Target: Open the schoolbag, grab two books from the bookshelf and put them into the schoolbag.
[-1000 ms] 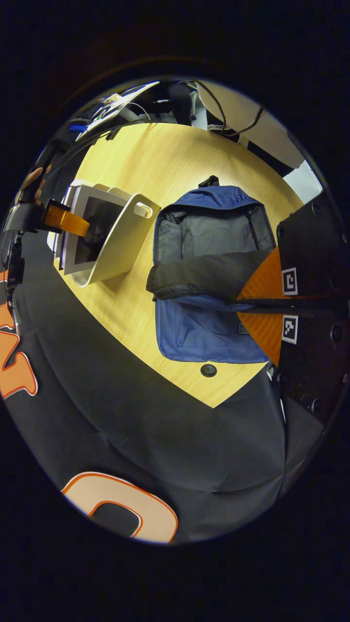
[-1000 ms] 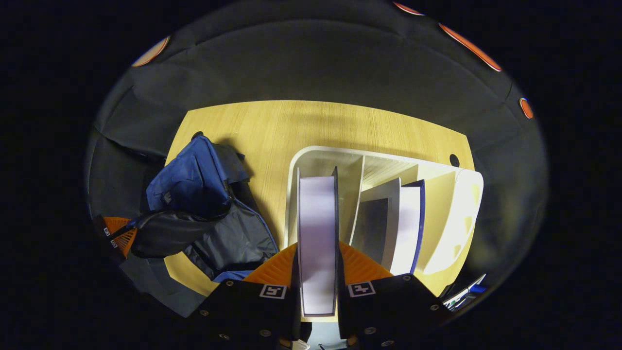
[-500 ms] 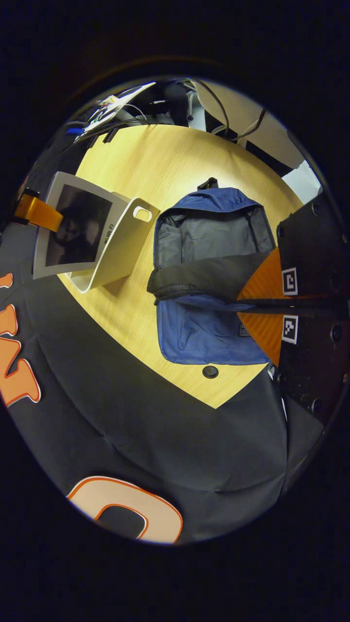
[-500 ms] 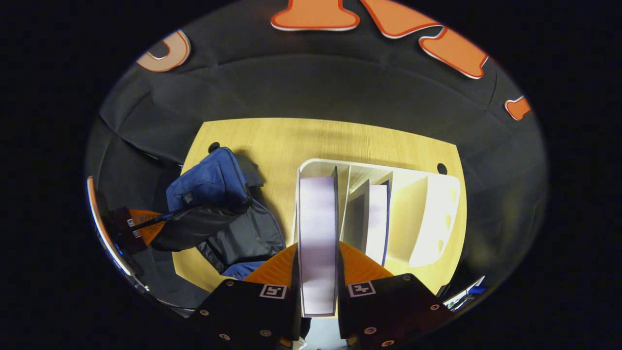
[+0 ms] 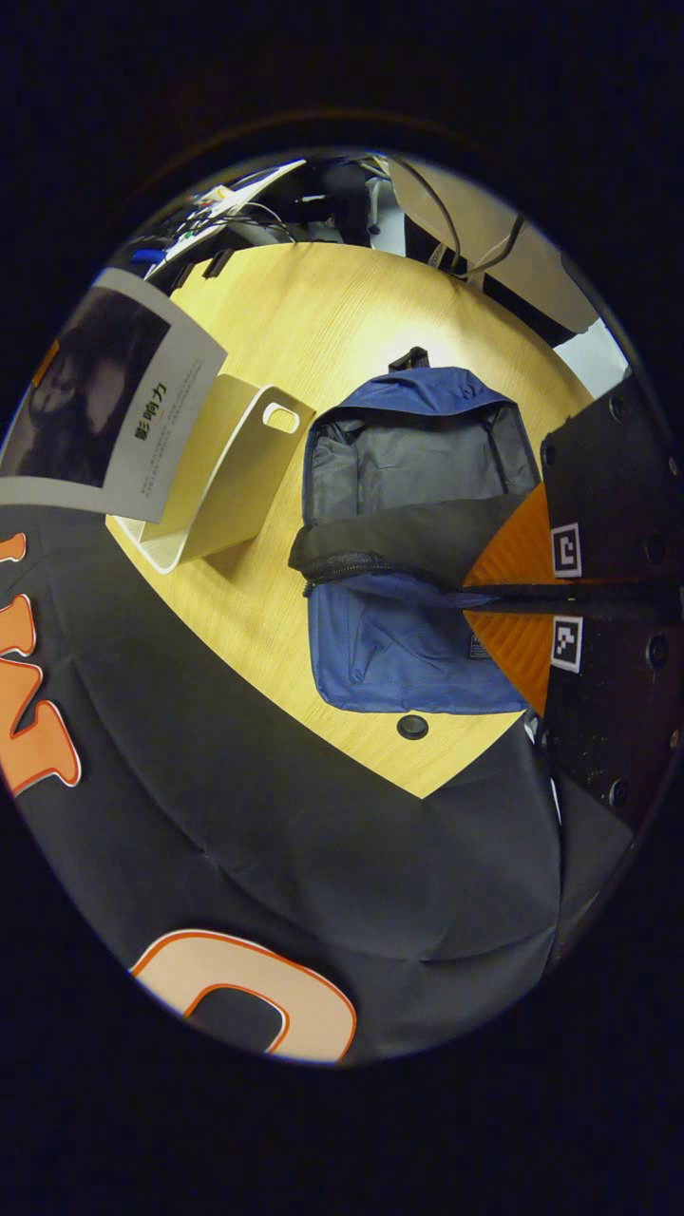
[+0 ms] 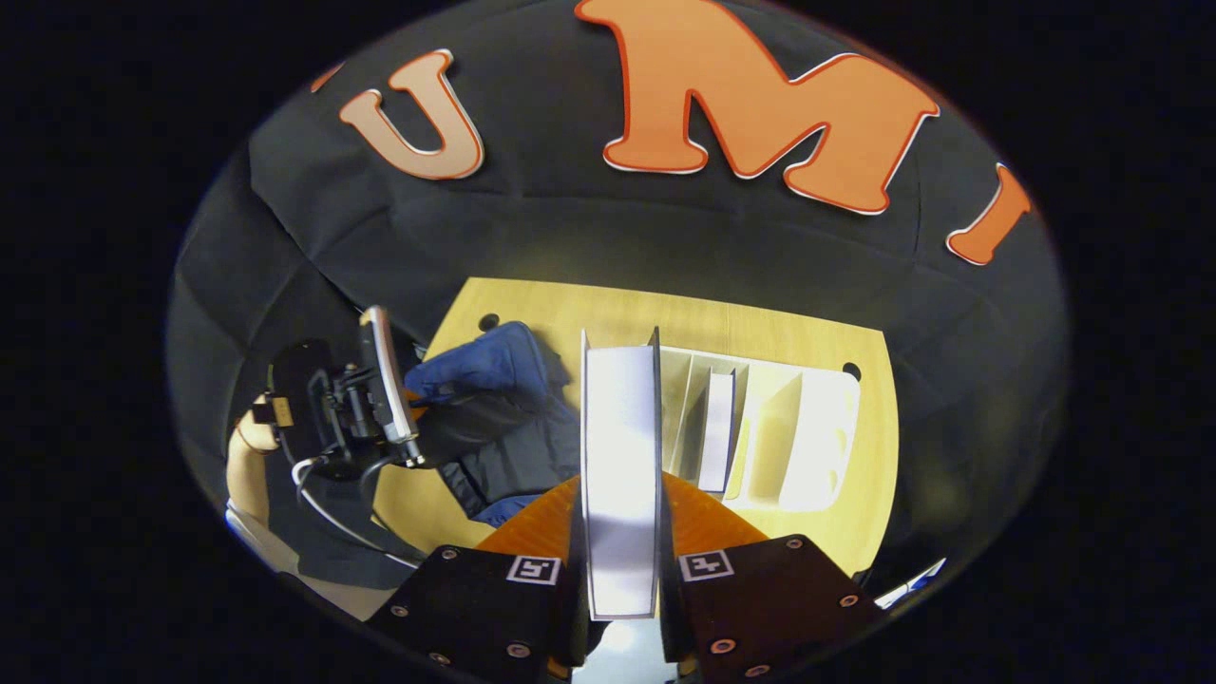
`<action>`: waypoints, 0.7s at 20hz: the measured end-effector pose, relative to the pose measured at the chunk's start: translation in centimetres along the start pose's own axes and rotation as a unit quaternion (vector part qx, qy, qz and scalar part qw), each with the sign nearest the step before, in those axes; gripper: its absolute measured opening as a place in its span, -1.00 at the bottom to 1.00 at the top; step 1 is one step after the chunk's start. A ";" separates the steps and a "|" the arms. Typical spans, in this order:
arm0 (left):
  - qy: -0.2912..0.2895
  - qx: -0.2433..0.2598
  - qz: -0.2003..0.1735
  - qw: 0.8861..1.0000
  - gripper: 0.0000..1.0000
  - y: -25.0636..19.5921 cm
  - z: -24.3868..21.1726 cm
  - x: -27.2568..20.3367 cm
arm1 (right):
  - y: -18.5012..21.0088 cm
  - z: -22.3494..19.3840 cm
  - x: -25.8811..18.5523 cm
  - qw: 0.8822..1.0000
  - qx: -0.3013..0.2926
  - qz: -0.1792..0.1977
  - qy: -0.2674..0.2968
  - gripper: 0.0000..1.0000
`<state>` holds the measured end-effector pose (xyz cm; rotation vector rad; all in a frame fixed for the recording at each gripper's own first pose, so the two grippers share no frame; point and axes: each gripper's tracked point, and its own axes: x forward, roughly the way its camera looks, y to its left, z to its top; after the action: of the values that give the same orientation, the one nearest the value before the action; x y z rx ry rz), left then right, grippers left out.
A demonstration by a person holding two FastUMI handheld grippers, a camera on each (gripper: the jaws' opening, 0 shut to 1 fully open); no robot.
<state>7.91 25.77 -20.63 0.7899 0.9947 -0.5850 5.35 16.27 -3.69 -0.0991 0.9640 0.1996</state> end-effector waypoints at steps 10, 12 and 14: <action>0.009 0.014 0.020 1.000 -0.99 0.2 0.7 -0.9 | 3.6 -6.3 2.8 0.972 0.161 0.163 -0.054 -0.39; 0.014 0.015 0.020 1.000 -0.99 0.1 0.9 -1.0 | 4.8 -8.2 4.2 0.957 0.205 0.197 -0.057 -0.39; 0.016 0.016 0.023 0.999 -0.98 0.0 1.0 -1.1 | 5.5 -10.0 6.5 0.945 0.241 0.211 -0.067 -0.39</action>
<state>7.95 25.08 -19.36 0.8512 0.9964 -0.5523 -0.31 20.70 -14.67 0.5703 0.8656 0.3536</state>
